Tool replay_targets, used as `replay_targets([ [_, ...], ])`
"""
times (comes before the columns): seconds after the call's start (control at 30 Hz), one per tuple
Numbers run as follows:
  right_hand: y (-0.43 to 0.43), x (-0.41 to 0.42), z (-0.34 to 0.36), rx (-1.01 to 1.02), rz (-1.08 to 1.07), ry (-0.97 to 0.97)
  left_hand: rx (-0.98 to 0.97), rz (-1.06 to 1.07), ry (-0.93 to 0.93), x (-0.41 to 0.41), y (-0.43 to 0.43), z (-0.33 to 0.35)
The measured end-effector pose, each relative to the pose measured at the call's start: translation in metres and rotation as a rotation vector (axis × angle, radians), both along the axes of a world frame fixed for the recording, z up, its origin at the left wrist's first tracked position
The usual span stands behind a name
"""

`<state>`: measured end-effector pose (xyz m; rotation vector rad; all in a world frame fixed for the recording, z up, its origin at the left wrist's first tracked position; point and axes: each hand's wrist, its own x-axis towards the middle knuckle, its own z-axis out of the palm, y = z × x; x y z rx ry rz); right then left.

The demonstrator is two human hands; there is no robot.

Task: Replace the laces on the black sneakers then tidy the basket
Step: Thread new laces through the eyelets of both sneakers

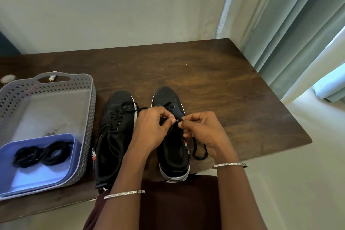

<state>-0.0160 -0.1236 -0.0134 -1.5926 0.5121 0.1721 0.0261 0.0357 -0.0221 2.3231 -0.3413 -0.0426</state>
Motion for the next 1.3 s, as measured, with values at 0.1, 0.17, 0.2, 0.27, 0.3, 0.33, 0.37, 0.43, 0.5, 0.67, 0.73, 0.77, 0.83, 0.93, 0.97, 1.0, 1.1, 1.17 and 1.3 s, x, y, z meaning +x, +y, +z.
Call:
replay_targets([
  [0.1, 0.000, 0.000, 0.000, 0.002, 0.018, -0.014, -0.033, 0.012, 0.036, 0.000, 0.000, -0.001],
  [0.17, -0.001, -0.002, 0.003, 0.035, 0.036, -0.023, -0.050, 0.035, 0.039, 0.000, -0.001, -0.002],
  [0.2, -0.002, -0.002, 0.004, 0.068, 0.041, -0.024, -0.065, 0.050, 0.039, -0.001, -0.001, -0.002],
  [0.27, -0.004, -0.003, 0.005, 0.121, 0.036, -0.023, -0.091, 0.075, 0.044, -0.002, -0.003, 0.000],
  [0.3, -0.003, -0.003, 0.004, 0.119, 0.031, -0.022, -0.099, 0.084, 0.048, -0.002, -0.003, 0.000],
  [0.33, -0.002, -0.002, 0.003, 0.097, 0.030, -0.021, -0.108, 0.089, 0.051, -0.002, -0.003, 0.001],
  [0.37, 0.000, -0.001, 0.002, 0.062, 0.033, -0.020, -0.118, 0.093, 0.057, -0.003, -0.002, 0.002],
  [0.43, 0.002, 0.002, -0.001, 0.020, 0.045, -0.018, -0.143, 0.099, 0.068, -0.003, -0.001, 0.004],
  [0.5, 0.004, 0.003, -0.002, 0.045, 0.052, -0.013, -0.179, 0.104, 0.089, -0.004, 0.002, 0.005],
  [0.67, 0.008, 0.007, -0.003, 0.140, -0.002, 0.032, -0.215, 0.101, 0.076, -0.004, 0.004, 0.008],
  [0.73, 0.009, 0.008, -0.004, 0.114, 0.013, 0.054, -0.214, 0.086, 0.074, -0.004, 0.003, 0.007],
  [0.77, 0.010, 0.009, -0.006, 0.073, 0.026, 0.064, -0.214, 0.075, 0.077, -0.004, 0.004, 0.007],
  [0.83, 0.013, 0.011, -0.008, -0.006, 0.022, 0.076, -0.194, 0.056, 0.059, -0.005, 0.005, 0.008],
  [0.93, 0.011, 0.009, -0.007, 0.020, -0.044, 0.072, -0.044, 0.083, 0.006, -0.009, 0.004, 0.015],
  [0.97, 0.010, 0.008, -0.005, 0.051, -0.060, 0.071, 0.025, 0.109, 0.020, -0.010, 0.002, 0.017],
  [1.0, 0.008, 0.006, -0.003, 0.077, -0.072, 0.067, 0.094, 0.139, 0.044, -0.012, 0.000, 0.019],
  [1.1, 0.006, 0.005, 0.004, 0.055, -0.090, 0.034, 0.169, 0.221, 0.160, -0.018, -0.002, 0.015],
  [1.17, 0.009, 0.003, 0.008, 0.048, -0.107, -0.009, 0.158, 0.245, 0.205, -0.017, 0.000, 0.013],
  [1.3, 0.010, -0.001, 0.028, 0.416, -0.080, -0.292, 0.180, 0.252, 0.226, -0.015, 0.003, 0.013],
])
